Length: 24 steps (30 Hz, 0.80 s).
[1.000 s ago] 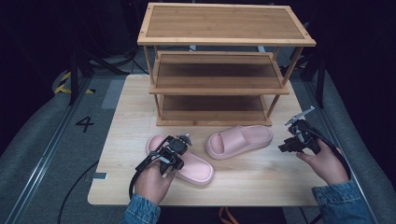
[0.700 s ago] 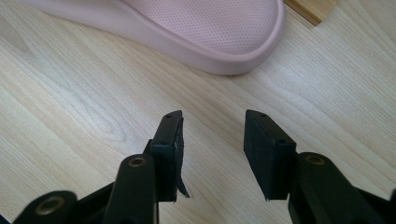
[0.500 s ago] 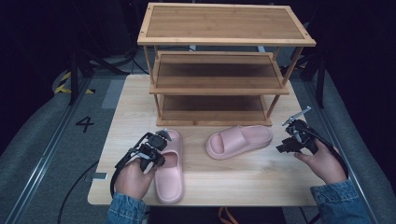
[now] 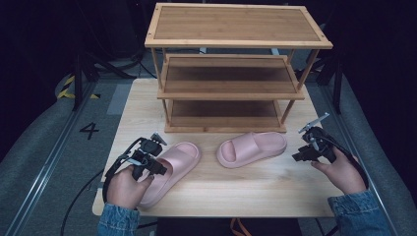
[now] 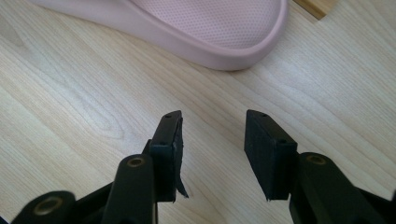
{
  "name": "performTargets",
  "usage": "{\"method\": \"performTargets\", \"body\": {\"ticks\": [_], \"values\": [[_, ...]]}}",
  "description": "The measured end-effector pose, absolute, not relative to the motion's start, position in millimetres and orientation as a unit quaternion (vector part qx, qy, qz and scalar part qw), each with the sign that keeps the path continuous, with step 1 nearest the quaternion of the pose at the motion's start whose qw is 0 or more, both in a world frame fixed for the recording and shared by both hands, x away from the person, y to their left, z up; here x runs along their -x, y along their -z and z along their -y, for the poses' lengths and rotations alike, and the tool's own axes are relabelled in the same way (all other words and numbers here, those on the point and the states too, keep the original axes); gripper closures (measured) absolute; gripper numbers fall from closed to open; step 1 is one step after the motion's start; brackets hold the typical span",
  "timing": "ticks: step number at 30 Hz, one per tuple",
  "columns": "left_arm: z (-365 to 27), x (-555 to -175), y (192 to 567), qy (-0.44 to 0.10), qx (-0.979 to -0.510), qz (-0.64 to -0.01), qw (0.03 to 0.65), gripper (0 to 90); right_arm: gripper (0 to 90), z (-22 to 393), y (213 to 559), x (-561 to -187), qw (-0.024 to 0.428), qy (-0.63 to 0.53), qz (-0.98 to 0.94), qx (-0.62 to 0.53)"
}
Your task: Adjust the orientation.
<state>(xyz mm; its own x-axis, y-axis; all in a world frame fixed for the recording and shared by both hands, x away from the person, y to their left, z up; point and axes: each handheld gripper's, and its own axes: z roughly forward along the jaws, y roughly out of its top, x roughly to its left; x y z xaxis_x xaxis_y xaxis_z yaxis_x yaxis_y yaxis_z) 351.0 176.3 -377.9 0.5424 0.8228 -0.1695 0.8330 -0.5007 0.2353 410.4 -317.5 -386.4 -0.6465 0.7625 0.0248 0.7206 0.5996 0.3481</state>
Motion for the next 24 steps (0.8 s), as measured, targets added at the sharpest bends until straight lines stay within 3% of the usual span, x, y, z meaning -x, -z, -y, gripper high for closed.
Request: {"method": "performTargets", "body": {"ticks": [2, 7, 9, 11, 15, 20, 24], "values": [[-165.1, -344.2, 374.1, 0.023, -0.878, -0.454, 0.152, 61.1, 57.3, 318.2, 385.8, -410.6, 0.065, -0.167, -0.891, -0.417], [-150.0, -349.0, 384.8, 0.005, -0.885, -0.440, 0.149, 59.9, 57.3, 314.3, 385.3, -410.2, 0.065, -0.167, -0.894, -0.410], [-147.4, -351.8, 390.0, 0.005, -0.888, -0.438, 0.143, 65.7, 57.3, 313.9, 385.5, -410.0, 0.065, -0.168, -0.895, -0.409], [-144.2, -354.7, 395.5, -0.002, -0.888, -0.440, 0.135, 65.9, 57.3, 314.5, 386.2, -410.4, 0.065, -0.167, -0.894, -0.410], [-141.0, -357.9, 402.5, -0.003, -0.892, -0.433, 0.133, 79.7, 57.4, 315.3, 389.0, -411.6, 0.061, -0.165, -0.894, -0.412], [-139.8, -356.5, 398.6, -0.017, -0.897, -0.424, 0.125, 82.3, 57.3, 314.4, 390.5, -412.6, 0.059, -0.166, -0.893, -0.414], [-142.7, -358.9, 395.7, 0.004, -0.891, -0.434, 0.132, 83.6, 57.3, 315.2, 391.5, -412.3, 0.058, -0.165, -0.894, -0.413]]}}
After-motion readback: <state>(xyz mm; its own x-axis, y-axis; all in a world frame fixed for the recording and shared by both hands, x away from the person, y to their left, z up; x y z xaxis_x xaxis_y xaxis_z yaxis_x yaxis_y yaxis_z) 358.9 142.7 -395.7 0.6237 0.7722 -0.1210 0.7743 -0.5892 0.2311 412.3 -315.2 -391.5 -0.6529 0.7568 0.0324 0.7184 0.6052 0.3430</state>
